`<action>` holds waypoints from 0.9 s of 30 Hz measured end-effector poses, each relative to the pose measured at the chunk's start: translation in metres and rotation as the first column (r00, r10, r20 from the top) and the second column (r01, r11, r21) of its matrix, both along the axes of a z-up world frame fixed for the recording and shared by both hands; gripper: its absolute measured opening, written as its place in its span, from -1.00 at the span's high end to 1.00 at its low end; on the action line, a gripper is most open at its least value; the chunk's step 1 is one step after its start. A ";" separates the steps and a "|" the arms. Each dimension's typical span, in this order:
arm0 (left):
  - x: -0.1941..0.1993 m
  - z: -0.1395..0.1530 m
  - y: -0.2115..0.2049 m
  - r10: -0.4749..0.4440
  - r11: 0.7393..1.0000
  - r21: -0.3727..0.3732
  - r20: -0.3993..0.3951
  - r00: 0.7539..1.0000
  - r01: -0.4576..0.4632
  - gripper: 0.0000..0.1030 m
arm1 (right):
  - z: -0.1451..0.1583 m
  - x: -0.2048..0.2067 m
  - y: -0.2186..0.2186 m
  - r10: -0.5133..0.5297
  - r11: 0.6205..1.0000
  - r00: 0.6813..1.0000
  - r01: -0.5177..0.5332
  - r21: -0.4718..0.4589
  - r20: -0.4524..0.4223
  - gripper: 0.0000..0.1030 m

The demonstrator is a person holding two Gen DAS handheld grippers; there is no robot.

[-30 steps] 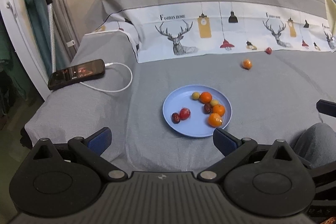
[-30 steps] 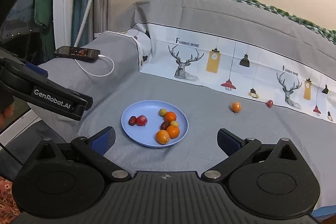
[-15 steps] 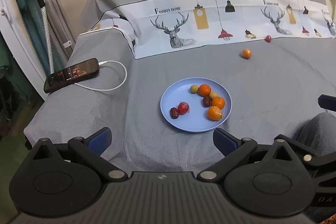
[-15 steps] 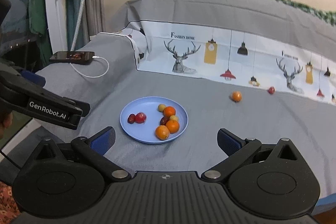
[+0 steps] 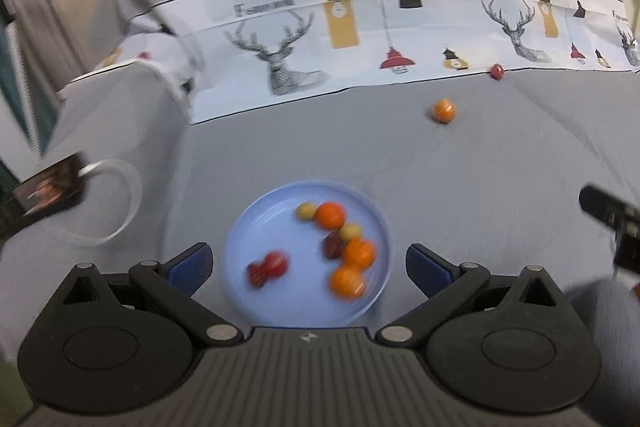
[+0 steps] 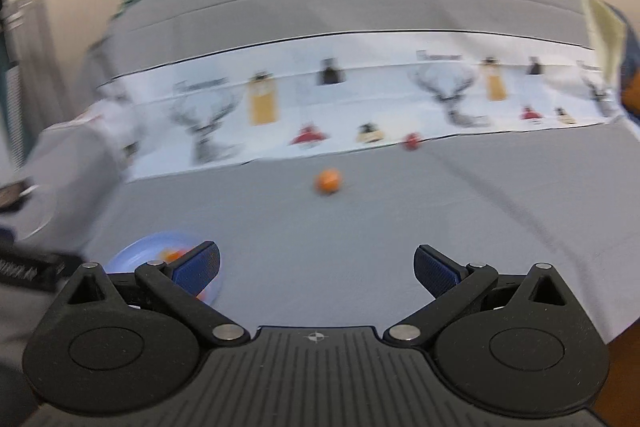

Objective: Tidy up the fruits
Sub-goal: 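Grasp the wrapped orange with the left tool while the right tool grasps a red tomato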

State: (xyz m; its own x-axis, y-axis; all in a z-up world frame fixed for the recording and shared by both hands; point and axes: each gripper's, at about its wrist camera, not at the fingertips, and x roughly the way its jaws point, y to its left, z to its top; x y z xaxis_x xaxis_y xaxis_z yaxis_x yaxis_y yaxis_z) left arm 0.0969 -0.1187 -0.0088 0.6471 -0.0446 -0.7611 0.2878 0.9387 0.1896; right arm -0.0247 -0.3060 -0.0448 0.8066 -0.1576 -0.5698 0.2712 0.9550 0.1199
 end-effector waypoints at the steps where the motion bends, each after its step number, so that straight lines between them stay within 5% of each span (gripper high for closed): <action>1: 0.012 -0.004 -0.011 0.001 1.000 -0.001 -0.009 1.000 -0.001 -0.99 | -0.002 0.012 -0.013 -0.023 1.000 1.000 0.023 -0.004 -0.001 -0.99; 6: 0.079 -0.031 -0.076 -0.006 0.995 -0.099 -0.021 1.000 0.004 -0.99 | -0.036 0.093 -0.084 -0.103 0.994 0.991 0.099 -0.051 -0.081 -0.99; 11: 0.148 -0.073 -0.144 -0.058 0.996 -0.062 0.014 0.998 0.058 -0.99 | -0.080 0.178 -0.148 -0.181 0.981 0.979 0.172 -0.091 -0.096 -0.99; 15: 0.198 -0.110 -0.186 -0.137 0.989 -0.051 0.025 0.990 0.138 -0.99 | -0.117 0.246 -0.187 -0.154 0.978 0.981 0.135 -0.157 -0.118 -0.99; 19: 0.237 -0.144 -0.208 -0.180 0.981 -0.069 -0.013 0.984 0.179 -0.99 | -0.150 0.300 -0.217 -0.074 0.988 0.986 0.052 -0.144 -0.151 -0.99; 27: 0.276 -0.188 -0.216 -0.157 0.977 -0.156 -0.086 0.984 0.142 -0.99 | -0.187 0.370 -0.236 -0.079 0.991 0.986 0.062 -0.120 -0.148 -0.99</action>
